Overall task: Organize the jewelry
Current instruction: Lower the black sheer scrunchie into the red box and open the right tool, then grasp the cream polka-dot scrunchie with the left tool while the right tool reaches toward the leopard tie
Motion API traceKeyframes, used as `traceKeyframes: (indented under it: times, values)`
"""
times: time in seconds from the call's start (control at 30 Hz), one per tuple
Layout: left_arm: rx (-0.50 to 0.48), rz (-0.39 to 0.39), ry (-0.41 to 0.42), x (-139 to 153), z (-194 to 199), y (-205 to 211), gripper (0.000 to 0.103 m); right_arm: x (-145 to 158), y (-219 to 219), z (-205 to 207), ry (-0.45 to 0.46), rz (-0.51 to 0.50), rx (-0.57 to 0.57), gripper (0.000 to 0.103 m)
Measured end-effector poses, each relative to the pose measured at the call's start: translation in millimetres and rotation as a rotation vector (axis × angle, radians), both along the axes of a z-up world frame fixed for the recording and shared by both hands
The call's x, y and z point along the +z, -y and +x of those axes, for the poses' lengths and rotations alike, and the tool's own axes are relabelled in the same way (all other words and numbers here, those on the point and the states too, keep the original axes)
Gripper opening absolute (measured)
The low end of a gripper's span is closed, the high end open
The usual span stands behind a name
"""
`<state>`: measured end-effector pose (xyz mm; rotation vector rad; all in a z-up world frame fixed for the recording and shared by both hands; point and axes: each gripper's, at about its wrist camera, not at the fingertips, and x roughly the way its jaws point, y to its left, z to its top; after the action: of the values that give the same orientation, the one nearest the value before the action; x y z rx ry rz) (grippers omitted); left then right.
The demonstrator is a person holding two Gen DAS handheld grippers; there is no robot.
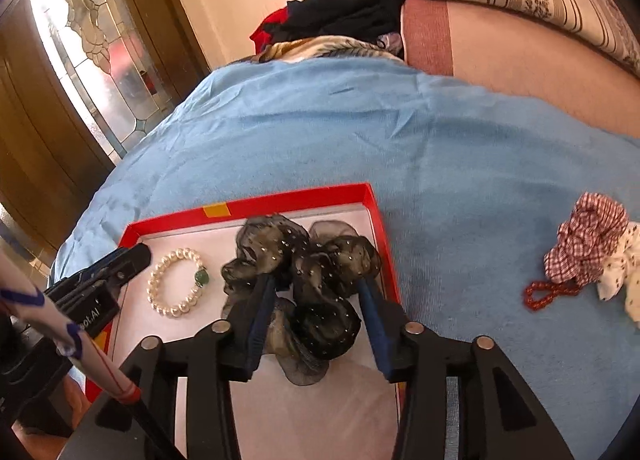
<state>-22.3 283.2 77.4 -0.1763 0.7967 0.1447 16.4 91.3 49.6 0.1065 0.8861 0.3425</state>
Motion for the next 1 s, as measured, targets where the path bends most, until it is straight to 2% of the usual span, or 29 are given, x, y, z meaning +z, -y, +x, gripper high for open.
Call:
traceKeyframes:
  times: [0.33,0.5,0.6,0.77,0.9,1.0]
  values:
    - [0.018,-0.028,0.037,12,-14,2,0.039,24,11,-15,0.025,0.022,0.001,0.049]
    - [0.026,-0.036,0.079,23,-30,14,0.048,40,33,-38,0.043,0.05,0.008,0.052]
    - [0.0,-0.032,0.107,28,-41,36,0.051,48,55,-58,0.059,0.068,0.011,0.053]
    - [-0.117,0.0,0.127,33,-57,93,0.051,56,103,-87,0.091,0.084,-0.021,0.054]
    - [-0.193,0.034,0.129,37,-64,134,0.052,57,146,-99,0.112,0.085,-0.113,0.054]
    - [-0.239,0.058,0.138,44,-71,165,0.052,73,185,-97,0.132,0.107,-0.193,0.054]
